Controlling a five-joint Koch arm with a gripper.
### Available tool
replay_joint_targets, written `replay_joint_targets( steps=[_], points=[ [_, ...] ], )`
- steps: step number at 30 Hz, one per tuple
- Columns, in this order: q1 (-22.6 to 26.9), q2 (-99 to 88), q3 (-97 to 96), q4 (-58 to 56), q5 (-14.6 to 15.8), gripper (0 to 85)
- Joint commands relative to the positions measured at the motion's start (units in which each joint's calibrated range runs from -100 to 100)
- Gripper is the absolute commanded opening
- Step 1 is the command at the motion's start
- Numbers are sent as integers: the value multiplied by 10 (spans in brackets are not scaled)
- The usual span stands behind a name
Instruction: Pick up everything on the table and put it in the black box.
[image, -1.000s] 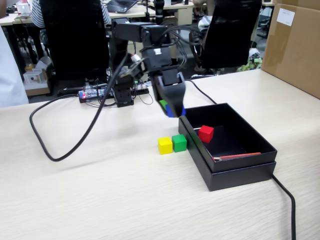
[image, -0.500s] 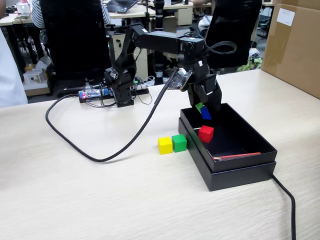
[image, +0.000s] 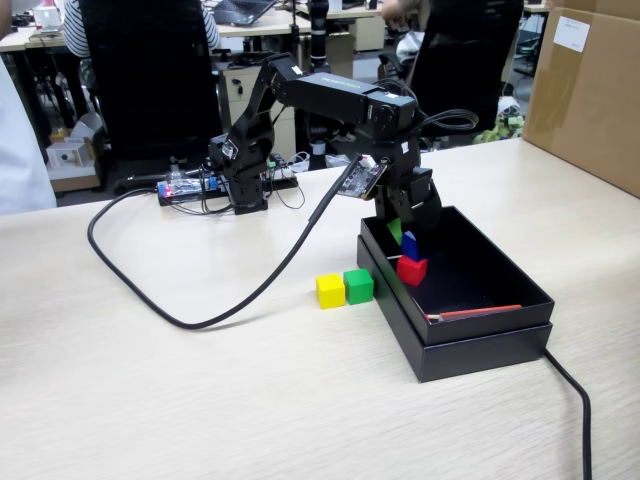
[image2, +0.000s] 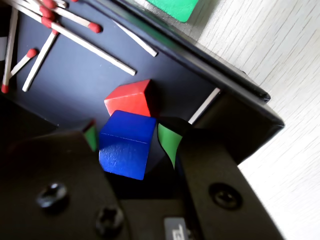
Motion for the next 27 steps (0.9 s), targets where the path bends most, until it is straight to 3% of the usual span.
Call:
replay_joint_targets(
  steps=[1,3,13,27],
  points=[
    [-2,-20,49,-8,-1,366],
    [-3,-28,49,-9,-1,411],
    [-15,-130,47,-17,-6,419],
    [-87,-284,-52,-28,-7,488]
  ],
)
